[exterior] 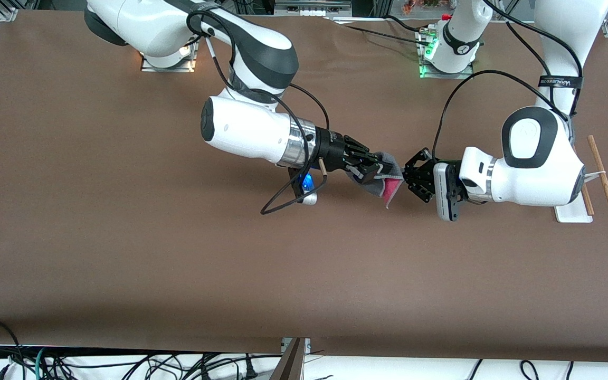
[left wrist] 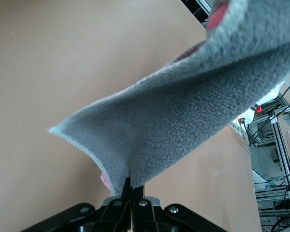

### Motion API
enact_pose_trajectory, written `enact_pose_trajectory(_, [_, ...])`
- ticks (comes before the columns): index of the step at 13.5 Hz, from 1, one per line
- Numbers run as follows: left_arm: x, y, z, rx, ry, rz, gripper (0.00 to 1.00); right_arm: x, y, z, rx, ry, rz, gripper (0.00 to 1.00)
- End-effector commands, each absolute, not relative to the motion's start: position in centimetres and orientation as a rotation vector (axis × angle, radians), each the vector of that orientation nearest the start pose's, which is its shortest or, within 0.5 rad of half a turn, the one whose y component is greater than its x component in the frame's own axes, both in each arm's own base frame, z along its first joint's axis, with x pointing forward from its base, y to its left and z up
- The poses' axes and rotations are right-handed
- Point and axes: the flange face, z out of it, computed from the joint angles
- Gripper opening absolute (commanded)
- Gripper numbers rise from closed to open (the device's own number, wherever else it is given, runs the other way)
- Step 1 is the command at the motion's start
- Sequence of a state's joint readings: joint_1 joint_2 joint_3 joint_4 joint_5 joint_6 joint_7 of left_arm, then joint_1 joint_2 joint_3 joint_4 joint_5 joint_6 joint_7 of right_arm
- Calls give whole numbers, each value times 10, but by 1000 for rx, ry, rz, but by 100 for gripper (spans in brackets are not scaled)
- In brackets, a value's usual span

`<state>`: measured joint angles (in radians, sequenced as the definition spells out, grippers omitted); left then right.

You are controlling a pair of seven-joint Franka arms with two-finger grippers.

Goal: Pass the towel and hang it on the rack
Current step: 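Grasp the towel with the left gripper while the right gripper releases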

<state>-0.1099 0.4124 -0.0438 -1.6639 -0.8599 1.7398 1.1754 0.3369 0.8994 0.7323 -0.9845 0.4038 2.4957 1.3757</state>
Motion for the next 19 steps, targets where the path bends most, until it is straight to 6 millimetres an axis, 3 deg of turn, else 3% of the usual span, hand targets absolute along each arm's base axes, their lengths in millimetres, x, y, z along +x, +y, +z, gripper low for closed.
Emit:
enact_pose_trajectory(1, [628, -156, 386, 1949, -1110, 181, 0, 609, 535, 484, -1813, 1016, 557, 100])
enact_pose_trajectory(2, [627, -155, 386, 1947, -1111, 176, 0, 612, 532, 484, -1815, 1018, 553, 100])
enact_pose_trajectory(5, [626, -139, 388, 1956, -1102, 149, 0, 638, 497, 486, -1801, 1040, 537, 100])
enact_pose_trajectory(9, [633, -80, 418, 2057, -1188, 54, 0, 669, 436, 489, -1904, 965, 535, 100])
enact_pose_trajectory(13, [630, 33, 429, 2218, -1168, -80, 0, 697, 365, 479, -2014, 863, 536, 100])
enact_pose_trajectory(14, [626, 64, 427, 2264, -1145, -115, 0, 700, 343, 490, -2053, 824, 524, 100])
enact_pose_trajectory(17, [604, 151, 421, 2378, -1052, -209, 0, 690, 296, 518, -2228, 710, 468, 100])
enact_pose_trajectory(19, [587, 198, 418, 2428, -995, -271, 0, 668, 276, 529, -2366, 658, 374, 100])
